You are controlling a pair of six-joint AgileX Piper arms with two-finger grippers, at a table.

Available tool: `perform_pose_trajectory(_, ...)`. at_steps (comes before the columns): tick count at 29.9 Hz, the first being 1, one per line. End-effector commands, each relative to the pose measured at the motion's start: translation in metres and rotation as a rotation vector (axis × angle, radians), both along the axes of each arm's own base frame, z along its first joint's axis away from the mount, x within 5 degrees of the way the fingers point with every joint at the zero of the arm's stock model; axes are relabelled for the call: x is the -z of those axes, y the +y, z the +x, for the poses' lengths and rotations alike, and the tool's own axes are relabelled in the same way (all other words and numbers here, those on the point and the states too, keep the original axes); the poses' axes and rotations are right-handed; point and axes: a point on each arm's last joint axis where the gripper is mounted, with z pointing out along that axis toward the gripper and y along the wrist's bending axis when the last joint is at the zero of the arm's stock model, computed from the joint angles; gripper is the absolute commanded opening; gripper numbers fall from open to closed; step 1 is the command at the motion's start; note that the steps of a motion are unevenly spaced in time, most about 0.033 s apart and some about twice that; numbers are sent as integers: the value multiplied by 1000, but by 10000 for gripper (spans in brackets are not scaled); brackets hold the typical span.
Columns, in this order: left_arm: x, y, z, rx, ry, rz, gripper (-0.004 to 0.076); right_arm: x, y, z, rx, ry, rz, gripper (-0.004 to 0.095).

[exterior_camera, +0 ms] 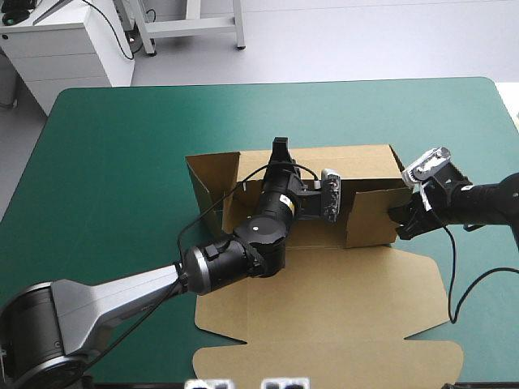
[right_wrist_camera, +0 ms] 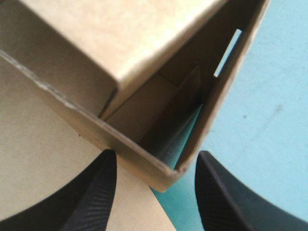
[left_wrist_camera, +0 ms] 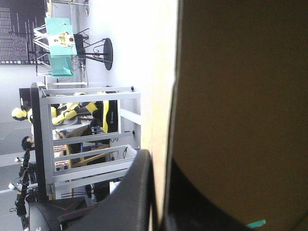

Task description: Fold the box

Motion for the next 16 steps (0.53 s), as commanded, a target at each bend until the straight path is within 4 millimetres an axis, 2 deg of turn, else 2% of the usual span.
perform_pose_trajectory(1, -29, 3, -7, 28, -50, -79, -8, -12, 6, 0, -11, -37, 70, 475)
perform_pose_trajectory(8, -29, 3, -7, 35, -50, -82, -8, -15, 15, -5, -58, 12, 186, 498)
perform_pose_trajectory(16, -29, 3, -7, 35, -50, -82, -8, -10, 11, 2, -20, 7, 173, 733)
